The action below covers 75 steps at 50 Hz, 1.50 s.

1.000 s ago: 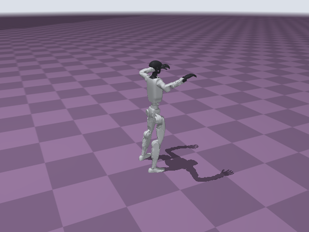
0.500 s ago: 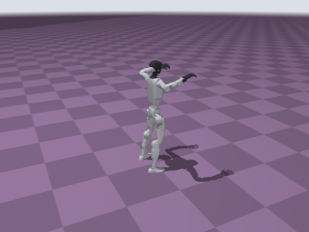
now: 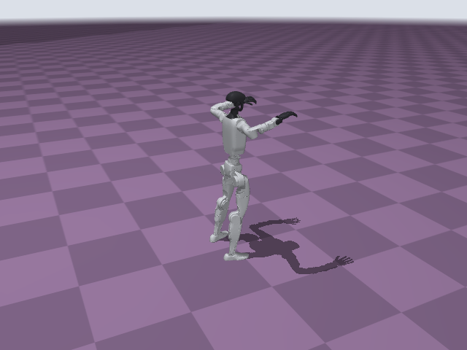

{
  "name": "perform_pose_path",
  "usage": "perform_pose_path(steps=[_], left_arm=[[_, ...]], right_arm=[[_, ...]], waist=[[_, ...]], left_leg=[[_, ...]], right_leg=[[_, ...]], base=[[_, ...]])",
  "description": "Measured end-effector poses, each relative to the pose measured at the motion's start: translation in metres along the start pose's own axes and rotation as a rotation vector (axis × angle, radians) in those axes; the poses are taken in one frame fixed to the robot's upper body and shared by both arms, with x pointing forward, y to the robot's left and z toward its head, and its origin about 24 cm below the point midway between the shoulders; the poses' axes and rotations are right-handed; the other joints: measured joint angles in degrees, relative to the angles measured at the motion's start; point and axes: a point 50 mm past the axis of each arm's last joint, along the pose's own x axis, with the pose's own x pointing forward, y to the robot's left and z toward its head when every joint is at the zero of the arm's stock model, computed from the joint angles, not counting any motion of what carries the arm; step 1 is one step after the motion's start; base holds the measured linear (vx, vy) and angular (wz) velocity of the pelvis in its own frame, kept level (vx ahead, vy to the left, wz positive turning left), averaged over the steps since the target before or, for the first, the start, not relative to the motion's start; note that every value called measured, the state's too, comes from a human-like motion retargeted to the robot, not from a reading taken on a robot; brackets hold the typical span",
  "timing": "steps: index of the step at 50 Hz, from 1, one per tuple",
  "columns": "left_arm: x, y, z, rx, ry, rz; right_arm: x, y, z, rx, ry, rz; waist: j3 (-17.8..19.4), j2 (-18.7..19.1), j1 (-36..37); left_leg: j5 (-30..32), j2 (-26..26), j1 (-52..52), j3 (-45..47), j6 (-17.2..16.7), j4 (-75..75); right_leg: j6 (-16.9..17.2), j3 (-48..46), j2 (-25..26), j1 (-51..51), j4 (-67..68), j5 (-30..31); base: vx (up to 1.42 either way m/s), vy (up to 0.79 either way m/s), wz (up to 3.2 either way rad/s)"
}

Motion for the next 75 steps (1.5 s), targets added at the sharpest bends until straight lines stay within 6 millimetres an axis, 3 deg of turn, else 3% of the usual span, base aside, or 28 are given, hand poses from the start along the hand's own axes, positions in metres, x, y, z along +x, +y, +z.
perform_pose_path(steps=[36,40,43,45,48,50,52,55,56,58,60,61,63,65,68,69,70,72,75], left_arm=[[0.001,0.002,0.004,-0.005,-0.022,0.02],[-0.002,0.004,0.008,-0.067,-0.044,0.12],[-0.004,0.002,0.018,-0.208,-0.061,0.257],[-0.004,-0.006,0.029,-0.357,-0.077,0.365],[-0.002,-0.032,0.053,-0.655,-0.078,0.495],[-0.004,-0.061,0.072,-0.874,-0.05,0.511],[-0.008,-0.102,0.096,-1.093,0.017,0.437],[-0.023,-0.165,0.138,-1.347,0.162,0.314],[-0.032,-0.182,0.147,-1.4,0.247,0.319],[-0.058,-0.215,0.164,-1.489,0.473,0.325],[-0.099,-0.243,0.17,-1.521,0.721,0.266],[-0.12,-0.249,0.166,-1.506,0.782,0.202],[-0.157,-0.246,0.157,-1.469,0.82,0.074],[-0.177,-0.231,0.148,-1.455,0.777,-0.021],[-0.184,-0.218,0.153,-1.528,0.732,-0.094],[-0.182,-0.218,0.159,-1.558,0.72,-0.102],[-0.18,-0.218,0.165,-1.586,0.707,-0.103],[-0.155,-0.222,0.173,-1.624,0.656,-0.015],[-0.085,-0.225,0.182,-1.652,0.516,0.207]], right_arm=[[0.004,-0.003,0.005,0.006,-0.031,-0.033],[0.005,-0.004,0.009,0.076,-0.058,-0.12],[0.002,0.007,0.013,0.256,-0.073,-0.255],[0.001,0.025,0.021,0.447,-0.084,-0.343],[-0.007,0.071,0.043,0.845,-0.058,-0.361],[-0.023,0.112,0.059,1.126,0.02,-0.258],[-0.043,0.161,0.073,1.334,0.142,-0.108],[-0.063,0.226,0.101,1.469,0.286,0.013],[-0.058,0.236,0.111,1.49,0.289,-0.023],[-0.031,0.236,0.133,1.571,0.255,-0.185],[0.007,0.196,0.15,1.704,0.112,-0.459],[0.023,0.162,0.153,1.75,-0.033,-0.59],[0.03,0.101,0.154,1.757,-0.311,-0.793],[0.015,0.072,0.154,1.71,-0.447,-0.914],[-0.005,0.081,0.164,1.745,-0.458,-0.811],[-0.01,0.09,0.169,1.734,-0.454,-0.723],[-0.015,0.1,0.174,1.716,-0.45,-0.624],[-0.022,0.126,0.182,1.722,-0.377,-0.441],[-0.039,0.177,0.189,1.802,-0.188,-0.171]], waist=[[0.61,-0.25,-0.7],[1.63,-0.07,-1.31],[2.87,-0.28,-2.22],[4.07,-0.32,-3.06],[5.85,0.52,-3.73],[6.71,0.8,-3.76],[7.56,-0.71,-3.01],[9.63,-3.44,-0.56],[11.55,-2.53,0.75],[16.41,-0.19,3.97],[21.26,1.05,8.19],[21.87,-0.06,10.02],[20.42,-2.58,12.54],[16.0,-4.45,13.67],[8.85,-5.15,13.19],[6.49,-4.56,12.55],[4.18,-3.69,11.83],[2.98,-0.47,10.2],[5.02,7.55,7.65]], left_leg=[[-0.53,-0.01,-0.19,0.85,0.04,-0.09],[-0.68,-0.07,-0.48,1.06,0.26,-0.04],[-0.76,-0.23,-0.92,1.24,0.46,0.03],[-0.62,-0.08,-1.05,1.34,0.45,0.24],[0.55,1.29,-1.2,1.2,-0.01,1.17],[2.75,1.92,-1.41,0.63,0.32,1.55],[5.45,1.35,-4.13,-0.19,4.27,7.13],[11.34,3.71,-22.11,-2.5,10.95,40.21],[12.49,5.89,-30.08,-4.28,10.73,53.56],[10.29,10.58,-44.78,-7.7,10.97,78.6],[6.01,14.74,-56.98,-10.28,12.53,98.36],[5.36,14.31,-62.07,-10.56,12.78,103.76],[5.11,11.52,-68.78,-9.62,12.97,108.97],[6.42,8.68,-68.87,-7.44,13.28,105.96],[11.31,5.77,-56.06,-3.43,12.65,87.87],[13.63,4.72,-50.08,-3.08,11.47,78.84],[16.09,3.72,-43.8,-3.14,10.01,69.06],[20.5,3.3,-28.73,-4.72,6.74,46.46],[25.05,6.96,-5.37,-7.66,0.89,13.84]], right_leg=[[0.49,1.24,-0.21,-1.44,1.29,-1.01],[0.65,1.84,-0.45,-2.63,2.81,-1.58],[0.66,2.65,-0.83,-4.08,4.44,-2.06],[-0.08,3.17,-1.06,-5.44,6.73,-2.25],[-0.98,5.4,0.03,-8.88,13.85,-4.89],[-0.87,7.89,1.73,-9.84,16.18,-6.39],[-1.96,9.47,1.37,-8.67,15.75,-3.99],[-5.68,8.98,-1.6,-6.21,14.09,-2.85],[-6.6,7.83,-1.65,-5.29,14.06,-5.65],[-9.19,7.07,-1.16,-4.37,16.75,-11.78],[-12.88,9.09,-1.07,-6.92,25.54,-17.69],[-13.38,10.28,-2.09,-9.47,29.36,-18.83],[-12.35,10.41,-4.21,-11.19,30.17,-16.62],[-10.29,8.18,-4.57,-8.4,22.74,-6.89],[-9.5,8.26,-3.38,-5.91,15.64,10.8],[-10.18,7.86,-3.16,-8.03,20.3,11.47],[-11.2,7.13,-2.98,-11.19,27.52,10.18],[-14.01,6.32,-1.91,-20.32,53.21,1.92],[-16.04,6.57,6.33,-33.87,90.34,-7.55]], base=[[0.0,0.0,0.0],[0.0,0.0,0.0],[0.0,0.0,0.0],[0.0,0.0,0.0],[0.0,0.0,0.0],[0.06,-0.08,0.16],[0.04,-0.17,0.36],[-0.04,-0.2,0.42],[-0.09,-0.15,0.2],[-0.09,-0.12,-0.23],[-0.04,-0.13,-0.62],[0.07,-0.11,-0.42],[0.24,-0.05,0.24],[0.39,0.02,0.71],[0.41,0.15,-0.07],[0.38,0.23,-0.95],[0.36,0.2,-1.3],[0.34,0.14,-1.52],[0.27,0.12,-1.37]])
